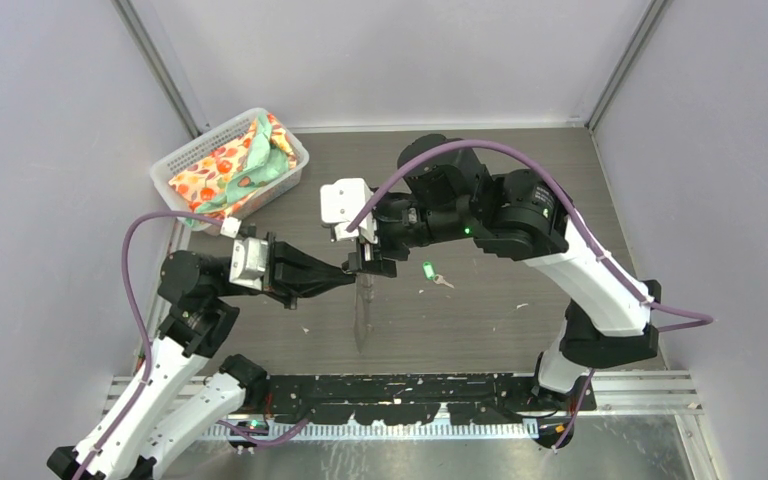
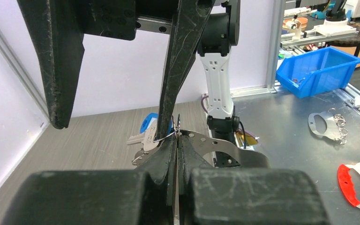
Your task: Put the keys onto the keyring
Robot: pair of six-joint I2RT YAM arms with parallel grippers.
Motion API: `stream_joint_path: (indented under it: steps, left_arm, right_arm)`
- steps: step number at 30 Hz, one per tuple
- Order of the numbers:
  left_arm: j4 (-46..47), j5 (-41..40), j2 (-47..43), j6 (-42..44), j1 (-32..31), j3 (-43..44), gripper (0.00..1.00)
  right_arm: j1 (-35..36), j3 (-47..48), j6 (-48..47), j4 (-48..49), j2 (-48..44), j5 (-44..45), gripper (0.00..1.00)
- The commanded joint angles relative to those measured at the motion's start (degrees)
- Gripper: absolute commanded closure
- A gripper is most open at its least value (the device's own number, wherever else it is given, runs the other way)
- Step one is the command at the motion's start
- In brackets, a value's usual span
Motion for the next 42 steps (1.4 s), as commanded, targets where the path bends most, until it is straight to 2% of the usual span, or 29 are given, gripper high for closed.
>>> stream_joint_path:
  steps: [1,9,15,24,42]
  left_arm:
    - [9.7,-2.3,-1.6,-0.8,-0.3,0.2,1.0]
    - [11.0,-1.4,-2.9,-1.7,-0.9,-0.8,1.0]
    - [9.8,-1.4,-4.6,-1.1,-1.3,-0.8,1.0]
    - [7.7,-1.2,-6.6,0.2,-1.3,-1.2,1.0]
    - [7.2,-0.8,-9.2,0.7,-1.4,-2.4,1.0]
  right_arm:
    - [-0.2,0.6,0.4,-5.3,-0.2,1.2,0.35]
    - [-0.5,-6.6,-1.5,3.0,-2.2,0.9,0.33]
    - [-2.1,1.7,-1.6,-6.1,3.5,-7.2,0.34]
    - [-3.0,2.8,1.0,-11.8,5.0,-15.2,0.33]
    - [-7.2,7.0,6.2,-11.9,10.0,-30.4,0.34]
